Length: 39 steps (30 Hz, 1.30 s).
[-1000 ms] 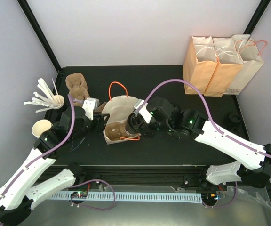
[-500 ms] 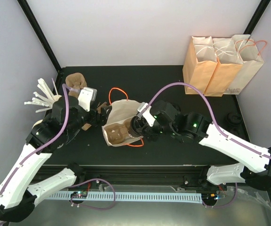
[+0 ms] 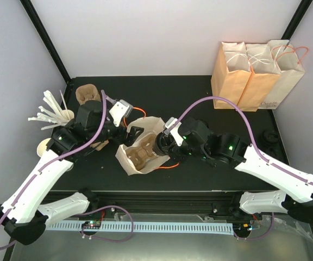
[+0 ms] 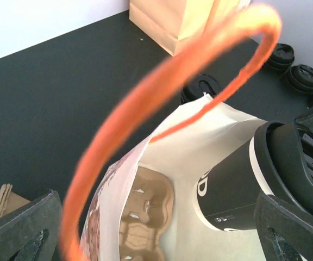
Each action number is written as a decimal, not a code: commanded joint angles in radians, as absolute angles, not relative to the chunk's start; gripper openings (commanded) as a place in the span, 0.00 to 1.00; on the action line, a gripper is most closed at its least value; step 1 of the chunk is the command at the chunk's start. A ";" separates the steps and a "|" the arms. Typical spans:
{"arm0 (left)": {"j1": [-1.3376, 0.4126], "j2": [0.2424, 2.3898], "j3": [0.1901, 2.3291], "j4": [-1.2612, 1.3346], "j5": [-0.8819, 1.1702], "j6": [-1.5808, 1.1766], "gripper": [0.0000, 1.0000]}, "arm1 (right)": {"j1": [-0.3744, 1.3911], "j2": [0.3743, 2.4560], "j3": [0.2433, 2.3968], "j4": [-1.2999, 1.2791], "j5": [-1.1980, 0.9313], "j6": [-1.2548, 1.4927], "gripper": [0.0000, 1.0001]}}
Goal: Pack the takeout coffee
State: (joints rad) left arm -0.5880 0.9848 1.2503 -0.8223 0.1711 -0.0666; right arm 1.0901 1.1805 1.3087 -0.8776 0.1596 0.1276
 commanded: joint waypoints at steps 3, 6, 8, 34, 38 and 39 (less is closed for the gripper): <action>-0.582 1.026 1.289 -0.802 0.269 0.009 0.99 | 1.097 1.142 1.296 -0.850 0.213 0.162 0.44; -0.582 1.047 1.295 -0.807 0.254 0.014 0.96 | 1.098 1.130 1.285 -0.837 0.205 0.163 0.44; -0.582 1.065 1.313 -0.831 0.194 0.002 0.91 | 1.098 1.120 1.276 -0.822 0.192 0.158 0.45; -0.673 0.897 1.065 -0.701 0.401 -0.052 0.02 | 1.390 1.094 1.047 -0.578 0.384 0.154 0.46; -0.697 0.872 1.040 -0.678 0.408 -0.076 0.02 | 1.413 1.103 0.985 -0.524 0.400 0.211 0.46; -0.705 0.869 1.040 -0.673 0.408 -0.082 0.02 | 1.413 1.099 0.972 -0.513 0.402 0.224 0.46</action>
State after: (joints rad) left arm -0.6830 0.8906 1.0489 -0.7231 0.3717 -0.0505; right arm 1.3987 1.1057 1.0046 -0.6224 0.3595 0.1566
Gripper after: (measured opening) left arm 0.021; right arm 0.730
